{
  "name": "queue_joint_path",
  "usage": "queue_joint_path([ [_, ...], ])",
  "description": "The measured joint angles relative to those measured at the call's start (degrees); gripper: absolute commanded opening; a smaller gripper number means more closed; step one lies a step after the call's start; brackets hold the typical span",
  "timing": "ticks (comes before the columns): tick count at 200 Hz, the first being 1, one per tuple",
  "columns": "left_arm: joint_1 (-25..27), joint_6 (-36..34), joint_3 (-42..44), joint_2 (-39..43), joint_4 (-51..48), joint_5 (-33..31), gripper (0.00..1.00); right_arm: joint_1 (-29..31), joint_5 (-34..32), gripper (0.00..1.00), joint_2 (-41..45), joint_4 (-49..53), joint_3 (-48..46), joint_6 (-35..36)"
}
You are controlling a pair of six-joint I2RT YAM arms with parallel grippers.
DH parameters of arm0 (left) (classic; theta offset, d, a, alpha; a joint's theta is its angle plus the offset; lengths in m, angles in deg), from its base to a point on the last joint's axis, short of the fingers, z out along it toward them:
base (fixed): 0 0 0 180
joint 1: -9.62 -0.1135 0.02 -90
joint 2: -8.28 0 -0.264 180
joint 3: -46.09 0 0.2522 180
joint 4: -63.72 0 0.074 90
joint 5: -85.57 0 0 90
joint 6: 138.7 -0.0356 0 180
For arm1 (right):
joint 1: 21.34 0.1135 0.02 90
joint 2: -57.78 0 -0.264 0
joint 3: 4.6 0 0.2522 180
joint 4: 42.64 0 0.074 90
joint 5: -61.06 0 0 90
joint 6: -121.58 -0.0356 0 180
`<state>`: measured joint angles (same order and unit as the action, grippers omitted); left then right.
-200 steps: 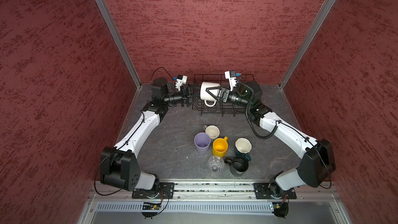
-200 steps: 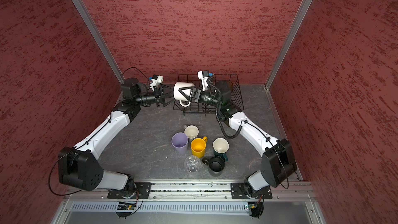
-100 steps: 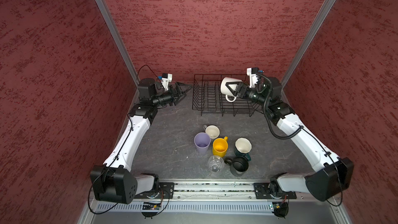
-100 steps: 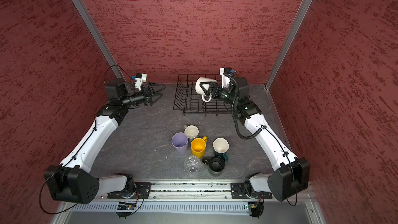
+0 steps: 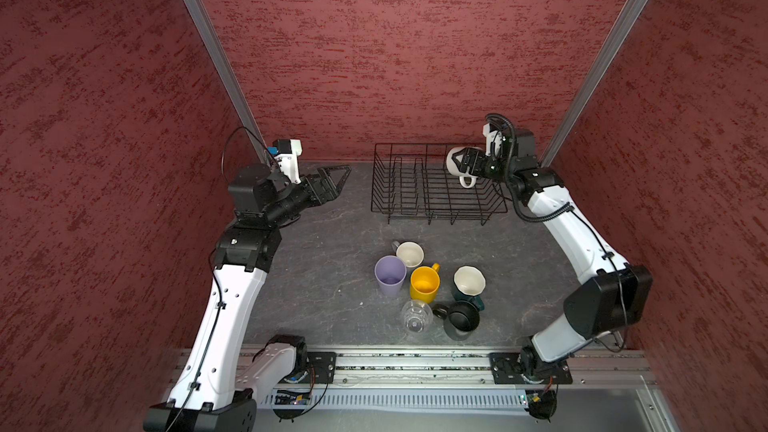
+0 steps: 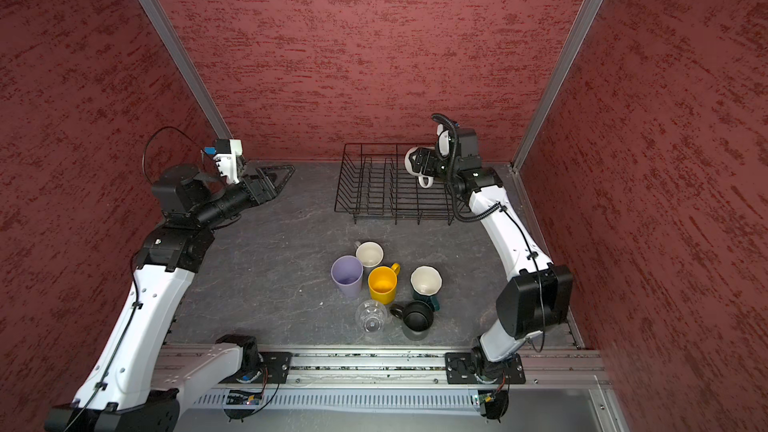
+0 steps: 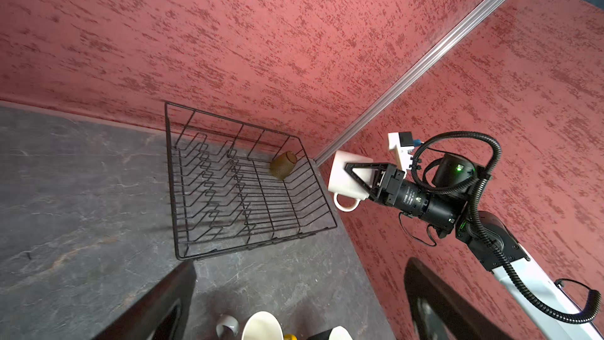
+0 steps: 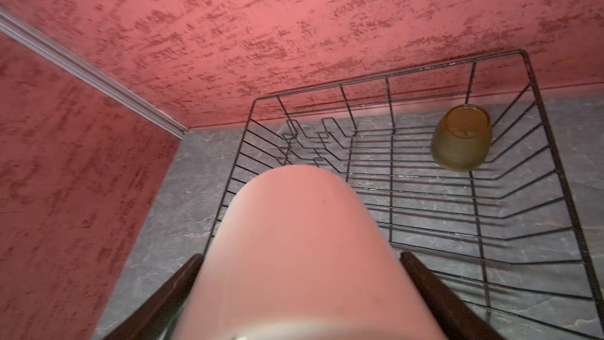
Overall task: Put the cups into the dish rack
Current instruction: 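Open the left gripper and withdraw it while the right carries the mug, then lower the white mug into the rack beside the gold cup, open right gripper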
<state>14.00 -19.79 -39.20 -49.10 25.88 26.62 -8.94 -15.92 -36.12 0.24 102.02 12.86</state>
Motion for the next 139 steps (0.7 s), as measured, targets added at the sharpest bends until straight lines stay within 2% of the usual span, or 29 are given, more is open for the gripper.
queue_joint_path([
  [59, -0.26, -2.69, 0.13, 0.87, -2.51, -2.89, 0.99, -1.09, -6.69, 0.19, -8.96, 4.11, 3.48, 4.90],
  [139, -0.92, -3.87, 0.31, 1.55, -4.37, -3.08, 1.00, -3.52, -12.74, 0.18, -18.64, 5.03, 9.29, 7.80],
])
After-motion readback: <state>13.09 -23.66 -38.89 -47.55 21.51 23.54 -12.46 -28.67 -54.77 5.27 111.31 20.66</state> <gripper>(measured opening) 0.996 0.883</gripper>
